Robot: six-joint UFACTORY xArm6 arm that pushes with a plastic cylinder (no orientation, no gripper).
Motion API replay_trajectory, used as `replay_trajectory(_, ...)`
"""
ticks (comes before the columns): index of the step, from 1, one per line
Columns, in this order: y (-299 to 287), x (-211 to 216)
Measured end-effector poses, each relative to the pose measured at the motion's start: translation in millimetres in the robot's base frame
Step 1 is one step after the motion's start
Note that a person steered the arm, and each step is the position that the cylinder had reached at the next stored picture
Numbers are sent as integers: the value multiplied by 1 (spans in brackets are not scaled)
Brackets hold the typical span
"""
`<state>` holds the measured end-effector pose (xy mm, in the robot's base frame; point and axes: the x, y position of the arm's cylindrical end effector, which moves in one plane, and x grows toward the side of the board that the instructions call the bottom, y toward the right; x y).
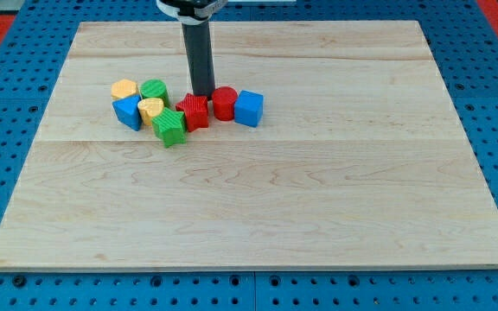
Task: Push blue cube towards bottom right
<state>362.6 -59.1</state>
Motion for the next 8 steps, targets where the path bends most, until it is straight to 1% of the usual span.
replay_trajectory(1,44,-5)
replay_trajectory(2,71,-10)
replay_trajectory(3,104,14)
replay_trajectory(4,104,40)
replay_trajectory(5,96,43)
replay_trajectory(6,76,48)
replay_trajectory(7,63,63)
replay_trajectory(8,64,90)
